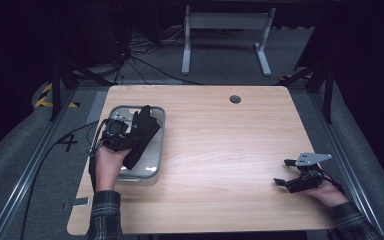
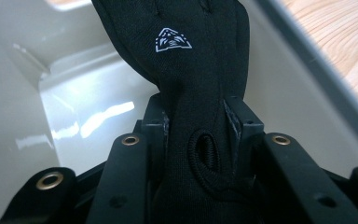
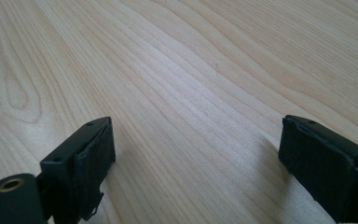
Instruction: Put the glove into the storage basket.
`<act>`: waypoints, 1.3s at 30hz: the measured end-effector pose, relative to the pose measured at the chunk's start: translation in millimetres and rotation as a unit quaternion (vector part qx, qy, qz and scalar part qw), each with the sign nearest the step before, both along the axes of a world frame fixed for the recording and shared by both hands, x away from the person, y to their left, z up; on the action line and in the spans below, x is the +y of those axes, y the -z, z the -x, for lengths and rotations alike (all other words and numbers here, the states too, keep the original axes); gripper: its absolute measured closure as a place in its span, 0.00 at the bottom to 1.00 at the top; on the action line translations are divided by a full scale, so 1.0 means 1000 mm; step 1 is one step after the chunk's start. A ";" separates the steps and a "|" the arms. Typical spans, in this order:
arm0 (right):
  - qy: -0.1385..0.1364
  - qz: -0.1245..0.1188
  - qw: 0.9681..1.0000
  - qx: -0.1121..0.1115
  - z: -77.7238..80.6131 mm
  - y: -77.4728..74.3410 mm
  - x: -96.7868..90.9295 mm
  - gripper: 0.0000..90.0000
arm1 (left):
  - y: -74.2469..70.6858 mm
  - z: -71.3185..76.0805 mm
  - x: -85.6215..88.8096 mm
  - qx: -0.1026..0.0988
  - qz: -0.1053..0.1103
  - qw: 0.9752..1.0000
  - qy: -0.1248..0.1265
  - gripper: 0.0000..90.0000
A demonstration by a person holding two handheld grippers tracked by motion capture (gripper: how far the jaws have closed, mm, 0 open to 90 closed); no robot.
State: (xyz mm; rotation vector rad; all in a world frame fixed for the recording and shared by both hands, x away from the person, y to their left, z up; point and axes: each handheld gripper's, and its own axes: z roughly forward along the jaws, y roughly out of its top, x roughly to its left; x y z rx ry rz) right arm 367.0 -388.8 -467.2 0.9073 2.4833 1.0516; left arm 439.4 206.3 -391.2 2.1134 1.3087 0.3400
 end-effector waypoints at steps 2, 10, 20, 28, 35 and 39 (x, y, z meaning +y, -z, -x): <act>0.000 0.000 1.000 0.000 0.000 0.000 0.000 0.12 | 0.004 -0.002 0.001 0.007 -0.003 1.000 -0.001 0.74; 0.000 0.000 1.000 0.000 0.000 0.000 0.000 0.13 | 0.010 -0.007 -0.001 0.025 -0.016 1.000 -0.007 0.65; 0.000 0.000 1.000 0.000 0.000 0.000 0.000 0.12 | 0.011 -0.008 0.004 0.016 -0.012 0.999 -0.034 0.32; 0.000 0.000 1.000 0.000 0.000 0.000 0.000 0.12 | -0.009 0.003 -0.011 -0.017 0.016 1.000 -0.015 0.26; 0.000 0.000 1.000 0.000 0.000 0.000 0.000 0.12 | -0.017 0.010 -0.038 -0.026 0.038 0.999 0.014 0.22; 0.000 0.000 1.000 0.000 0.000 0.000 0.000 0.13 | -0.020 0.012 -0.057 -0.031 0.041 0.998 0.035 0.21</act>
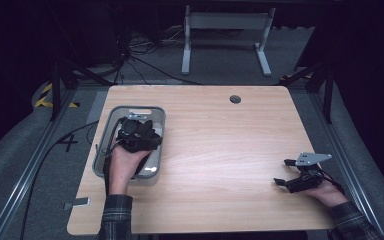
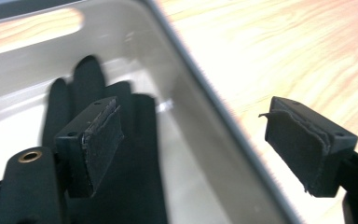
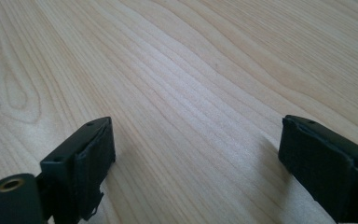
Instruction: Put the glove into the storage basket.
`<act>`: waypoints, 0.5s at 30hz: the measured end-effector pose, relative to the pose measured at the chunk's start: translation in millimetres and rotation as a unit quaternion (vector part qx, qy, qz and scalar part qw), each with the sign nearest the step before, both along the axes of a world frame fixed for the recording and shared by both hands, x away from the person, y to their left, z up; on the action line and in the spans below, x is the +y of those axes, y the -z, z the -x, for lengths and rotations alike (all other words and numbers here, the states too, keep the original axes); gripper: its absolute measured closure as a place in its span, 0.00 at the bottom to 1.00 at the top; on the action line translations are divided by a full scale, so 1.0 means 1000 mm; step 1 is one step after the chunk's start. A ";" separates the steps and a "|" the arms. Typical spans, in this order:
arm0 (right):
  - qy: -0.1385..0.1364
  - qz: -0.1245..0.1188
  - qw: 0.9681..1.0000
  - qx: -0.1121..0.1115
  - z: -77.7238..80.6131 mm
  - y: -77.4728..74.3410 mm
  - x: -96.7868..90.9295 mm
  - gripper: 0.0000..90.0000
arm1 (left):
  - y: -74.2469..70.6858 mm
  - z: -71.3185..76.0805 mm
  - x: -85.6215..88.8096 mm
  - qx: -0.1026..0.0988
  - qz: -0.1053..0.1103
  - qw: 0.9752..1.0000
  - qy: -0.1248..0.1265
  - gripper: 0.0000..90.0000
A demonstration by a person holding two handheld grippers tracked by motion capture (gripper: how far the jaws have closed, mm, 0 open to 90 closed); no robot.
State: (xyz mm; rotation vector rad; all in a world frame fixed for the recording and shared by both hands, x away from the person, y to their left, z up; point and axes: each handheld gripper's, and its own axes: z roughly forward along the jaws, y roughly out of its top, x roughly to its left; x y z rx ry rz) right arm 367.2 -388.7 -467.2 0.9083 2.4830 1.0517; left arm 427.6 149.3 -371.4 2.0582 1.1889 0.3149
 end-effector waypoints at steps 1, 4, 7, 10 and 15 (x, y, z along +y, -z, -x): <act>0.000 0.000 1.000 0.000 0.000 0.000 0.000 0.12 | 0.000 0.001 -0.005 0.000 0.001 1.000 0.003 0.21; 0.000 0.000 1.000 0.000 0.000 0.000 0.000 0.12 | -0.001 0.003 -0.019 -0.004 0.002 1.000 0.017 0.21; 0.000 0.000 1.000 0.000 0.000 0.000 0.000 0.12 | -0.002 0.005 -0.031 -0.007 0.004 0.999 0.031 0.20; 0.000 0.000 1.000 0.000 0.000 0.000 0.000 0.12 | -0.002 0.008 -0.043 -0.012 0.010 0.999 0.041 0.20; 0.000 0.000 1.000 0.000 0.000 0.000 0.000 0.12 | 0.000 0.012 -0.061 -0.018 0.008 0.998 0.052 0.17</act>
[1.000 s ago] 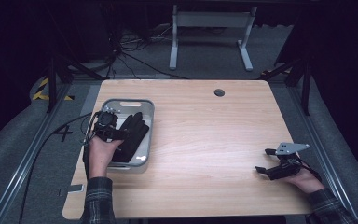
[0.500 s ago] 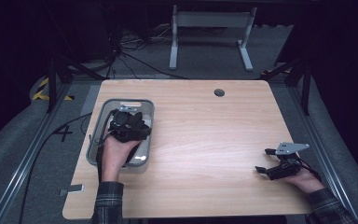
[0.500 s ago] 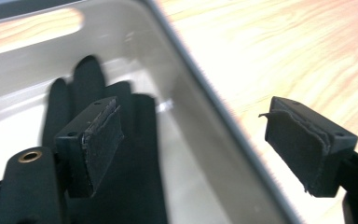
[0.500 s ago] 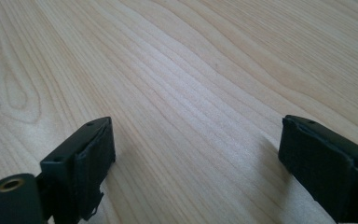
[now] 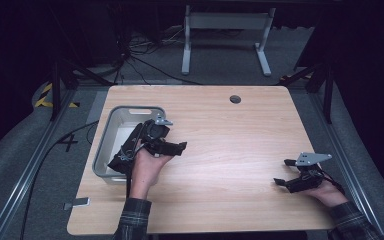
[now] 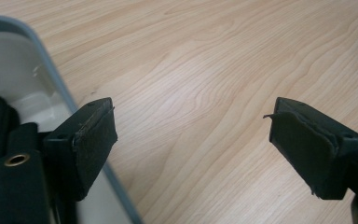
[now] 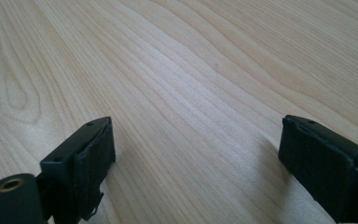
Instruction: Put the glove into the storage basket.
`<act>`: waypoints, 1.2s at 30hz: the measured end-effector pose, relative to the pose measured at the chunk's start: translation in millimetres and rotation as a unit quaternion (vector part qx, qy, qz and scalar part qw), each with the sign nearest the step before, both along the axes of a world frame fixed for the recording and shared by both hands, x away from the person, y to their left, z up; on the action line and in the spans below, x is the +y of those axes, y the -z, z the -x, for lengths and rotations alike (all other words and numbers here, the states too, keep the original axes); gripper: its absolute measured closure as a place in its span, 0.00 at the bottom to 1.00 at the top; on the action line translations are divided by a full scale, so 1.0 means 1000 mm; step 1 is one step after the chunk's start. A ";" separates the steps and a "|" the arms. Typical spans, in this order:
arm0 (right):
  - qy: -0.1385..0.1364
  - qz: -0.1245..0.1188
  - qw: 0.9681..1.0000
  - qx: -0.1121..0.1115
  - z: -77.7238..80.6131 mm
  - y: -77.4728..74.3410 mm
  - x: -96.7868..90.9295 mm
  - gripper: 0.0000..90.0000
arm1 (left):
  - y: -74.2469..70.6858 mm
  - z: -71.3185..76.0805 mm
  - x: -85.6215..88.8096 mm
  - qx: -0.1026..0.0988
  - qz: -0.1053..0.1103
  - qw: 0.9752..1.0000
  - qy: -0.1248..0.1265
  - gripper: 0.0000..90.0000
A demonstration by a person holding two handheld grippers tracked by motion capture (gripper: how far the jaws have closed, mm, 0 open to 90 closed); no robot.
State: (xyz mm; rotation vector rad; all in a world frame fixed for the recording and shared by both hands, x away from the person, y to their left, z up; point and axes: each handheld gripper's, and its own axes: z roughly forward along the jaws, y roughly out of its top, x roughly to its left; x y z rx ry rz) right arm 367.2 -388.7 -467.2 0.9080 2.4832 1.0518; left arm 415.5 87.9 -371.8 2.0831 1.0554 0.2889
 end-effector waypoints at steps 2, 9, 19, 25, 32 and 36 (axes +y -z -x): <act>0.000 0.000 1.000 0.000 0.000 0.000 0.000 0.13 | 0.001 0.002 -0.009 -0.002 0.002 1.000 0.009 0.17; 0.000 0.000 1.000 0.000 0.000 0.000 0.000 0.12 | 0.006 0.009 -0.034 -0.004 -0.001 0.999 0.032 0.16; 0.000 0.000 1.000 0.000 0.000 0.000 0.000 0.12 | 0.026 0.021 -0.067 0.009 -0.014 0.998 0.057 0.10; 0.000 0.000 1.000 0.000 0.000 0.000 0.000 0.12 | 0.041 0.029 -0.082 0.016 -0.027 0.997 0.069 0.08; 0.000 0.000 1.000 0.000 0.000 0.000 0.000 0.12 | 0.062 0.036 -0.095 0.024 -0.036 0.996 0.078 0.06; 0.000 0.000 1.000 0.000 0.000 0.000 0.000 0.12 | 0.074 0.039 -0.103 0.023 -0.046 0.995 0.087 0.06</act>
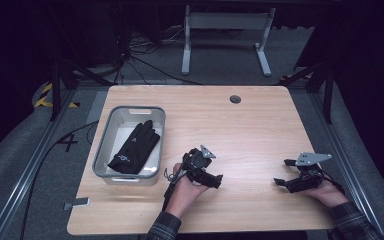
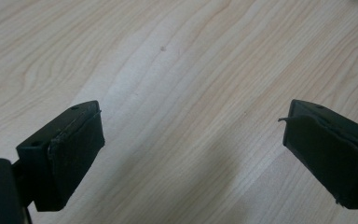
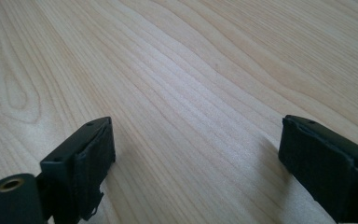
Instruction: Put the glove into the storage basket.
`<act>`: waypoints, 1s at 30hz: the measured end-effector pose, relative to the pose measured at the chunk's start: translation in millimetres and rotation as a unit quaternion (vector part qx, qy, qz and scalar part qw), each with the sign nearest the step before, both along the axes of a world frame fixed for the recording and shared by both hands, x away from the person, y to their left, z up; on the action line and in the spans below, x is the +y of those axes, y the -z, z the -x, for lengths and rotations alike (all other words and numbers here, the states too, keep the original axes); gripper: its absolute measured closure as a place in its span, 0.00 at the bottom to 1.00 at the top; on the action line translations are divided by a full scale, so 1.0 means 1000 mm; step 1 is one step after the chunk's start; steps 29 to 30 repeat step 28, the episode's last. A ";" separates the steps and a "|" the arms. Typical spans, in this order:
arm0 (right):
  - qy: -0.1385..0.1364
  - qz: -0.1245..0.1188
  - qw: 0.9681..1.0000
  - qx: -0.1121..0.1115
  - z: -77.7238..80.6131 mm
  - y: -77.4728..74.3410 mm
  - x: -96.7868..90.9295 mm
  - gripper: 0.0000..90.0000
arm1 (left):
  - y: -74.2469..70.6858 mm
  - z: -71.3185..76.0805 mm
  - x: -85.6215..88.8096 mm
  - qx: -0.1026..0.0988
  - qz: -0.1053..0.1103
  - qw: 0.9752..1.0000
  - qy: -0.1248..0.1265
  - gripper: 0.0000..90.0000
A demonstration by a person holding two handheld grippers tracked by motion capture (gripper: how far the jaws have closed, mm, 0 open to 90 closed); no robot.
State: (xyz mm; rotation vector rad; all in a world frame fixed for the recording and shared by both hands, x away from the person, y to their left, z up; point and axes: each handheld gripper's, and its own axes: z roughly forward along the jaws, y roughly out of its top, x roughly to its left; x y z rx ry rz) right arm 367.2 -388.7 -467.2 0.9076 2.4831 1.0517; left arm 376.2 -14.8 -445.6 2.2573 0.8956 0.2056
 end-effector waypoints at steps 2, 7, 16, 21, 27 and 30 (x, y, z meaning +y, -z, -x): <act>0.000 0.000 1.000 0.000 0.000 0.000 0.000 0.12 | 0.003 0.001 -0.003 -0.001 -0.008 1.000 0.003 0.05; 0.000 0.000 1.000 0.000 0.000 0.000 0.000 0.12 | 0.013 0.002 -0.008 0.000 -0.013 1.000 0.008 0.05; 0.000 0.000 1.000 0.000 0.000 0.000 0.000 0.12 | 0.024 0.003 -0.013 -0.023 -0.037 0.999 0.015 0.00; 0.000 0.000 1.000 0.000 0.000 0.000 0.000 0.12 | 0.030 0.006 -0.008 -0.045 -0.011 0.999 0.021 0.00; 0.000 0.000 1.000 0.000 0.000 0.000 0.000 0.12 | 0.030 0.006 -0.008 -0.045 -0.011 0.999 0.020 0.00; -0.001 0.000 1.000 0.000 0.000 0.000 0.000 0.12 | 0.030 0.006 -0.008 -0.045 -0.011 0.999 0.020 0.00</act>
